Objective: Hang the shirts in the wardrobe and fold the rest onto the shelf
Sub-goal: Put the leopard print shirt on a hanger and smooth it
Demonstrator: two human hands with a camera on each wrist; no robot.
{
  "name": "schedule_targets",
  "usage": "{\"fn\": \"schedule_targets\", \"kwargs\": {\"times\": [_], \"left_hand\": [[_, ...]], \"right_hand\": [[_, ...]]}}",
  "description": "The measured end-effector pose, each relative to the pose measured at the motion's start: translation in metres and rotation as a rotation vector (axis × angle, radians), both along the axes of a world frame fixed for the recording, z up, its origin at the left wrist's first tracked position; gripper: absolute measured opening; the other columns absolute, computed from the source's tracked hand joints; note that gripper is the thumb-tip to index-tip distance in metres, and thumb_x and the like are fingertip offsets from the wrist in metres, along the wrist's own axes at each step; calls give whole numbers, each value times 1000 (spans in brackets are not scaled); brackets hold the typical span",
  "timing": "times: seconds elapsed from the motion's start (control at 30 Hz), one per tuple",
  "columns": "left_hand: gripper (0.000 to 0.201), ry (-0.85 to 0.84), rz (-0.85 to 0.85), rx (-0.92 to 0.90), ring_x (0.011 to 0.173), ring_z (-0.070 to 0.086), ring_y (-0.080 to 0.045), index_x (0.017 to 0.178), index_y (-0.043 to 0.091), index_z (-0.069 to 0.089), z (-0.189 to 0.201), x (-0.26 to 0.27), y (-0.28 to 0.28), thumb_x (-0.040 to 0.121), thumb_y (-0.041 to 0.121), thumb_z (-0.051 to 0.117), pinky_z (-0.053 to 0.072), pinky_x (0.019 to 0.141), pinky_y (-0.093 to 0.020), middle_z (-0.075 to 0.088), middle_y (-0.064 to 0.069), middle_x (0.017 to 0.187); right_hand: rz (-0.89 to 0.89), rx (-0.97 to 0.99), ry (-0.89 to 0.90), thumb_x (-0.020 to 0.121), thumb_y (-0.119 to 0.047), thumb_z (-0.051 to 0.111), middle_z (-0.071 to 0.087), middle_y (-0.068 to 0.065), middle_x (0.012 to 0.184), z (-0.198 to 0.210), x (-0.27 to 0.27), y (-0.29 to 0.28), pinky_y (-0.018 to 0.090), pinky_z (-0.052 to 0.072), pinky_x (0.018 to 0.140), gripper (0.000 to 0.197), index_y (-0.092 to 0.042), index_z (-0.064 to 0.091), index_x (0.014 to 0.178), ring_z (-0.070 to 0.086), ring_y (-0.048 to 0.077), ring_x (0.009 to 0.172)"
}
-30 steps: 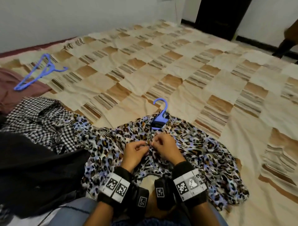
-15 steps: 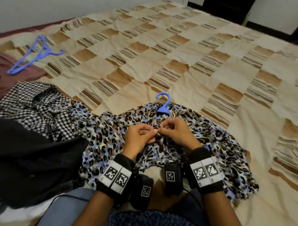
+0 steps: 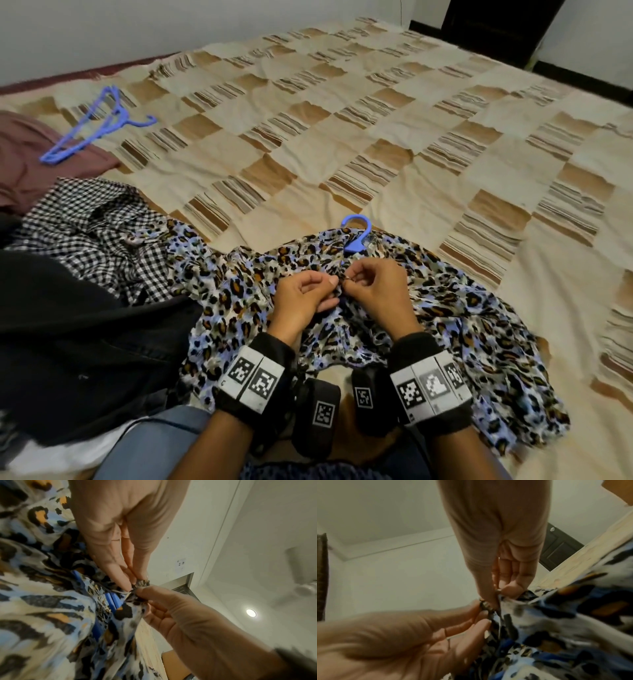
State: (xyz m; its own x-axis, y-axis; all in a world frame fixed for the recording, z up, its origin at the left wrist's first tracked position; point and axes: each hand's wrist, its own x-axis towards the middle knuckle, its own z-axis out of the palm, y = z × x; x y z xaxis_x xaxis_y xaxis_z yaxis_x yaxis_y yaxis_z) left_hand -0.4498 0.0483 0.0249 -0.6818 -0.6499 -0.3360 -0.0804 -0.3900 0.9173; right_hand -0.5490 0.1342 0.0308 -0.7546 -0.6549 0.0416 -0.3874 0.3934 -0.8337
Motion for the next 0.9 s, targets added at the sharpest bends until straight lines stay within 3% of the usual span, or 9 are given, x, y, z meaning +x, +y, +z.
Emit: {"fn": "schedule_targets", "kwargs": {"times": [0.13,0.27,0.37,0.53,0.63,0.73,0.8,0.9], "left_hand": [[5,-1,9,-9,60,66,-5,84,1,66,-1,0,0,86,1,61,56,62,-18,67,-11,76],[5,-6,17,-31,60,65,-5,84,2,65,0,-1,1,87,3,61,56,61,-17,65,-11,75],[6,-21,80,-69,66,64,-11,82,3,65,-1,-2,1,86,6,63,56,61,-18,64,-11,75],[9,-41,145,-98,68,66,-15,76,-1,67,-4,-2,0,84,4,66,58,68,-22,67,-14,76],[8,-14,117,-99,71,67,-18,79,-3,68,-3,-3,1,83,3,66,58,69,-22,68,-16,77],[8,27,44,-65,73,68,-16,83,-4,67,0,-1,1,85,3,63,57,70,-21,67,-15,80],[8,31,7,-63,74,67,-16,83,-3,67,2,0,1,86,2,61,57,71,-21,67,-15,80],[9,22,-1,-69,75,66,-16,86,-5,67,2,1,2,87,1,60,58,72,-23,66,-15,81]], "right_hand": [[15,-101,-151,76,5,71,65,3,70,1,0,2,11,49,61,8,-2,69,79,57,0,57],[-1,-132,-181,76,4,71,64,-2,69,6,0,4,11,49,61,12,-7,67,77,56,-1,57],[-64,-154,-140,75,2,71,63,-2,69,10,0,6,13,49,60,19,-15,64,71,54,5,57],[15,-168,-191,72,8,69,59,-2,67,13,4,4,17,45,56,26,-16,59,71,46,5,51],[16,-182,-202,74,6,71,59,1,68,10,6,1,15,43,54,23,-14,58,72,46,7,53],[-18,-187,-180,75,5,70,58,-3,68,7,6,0,10,44,54,23,-15,59,73,47,1,54],[-26,-210,-220,76,7,68,57,-2,68,6,5,2,10,43,54,23,-13,58,74,47,-1,54],[-5,-267,-352,78,7,68,55,1,63,7,3,5,17,47,60,20,-10,57,78,51,7,57]]}}
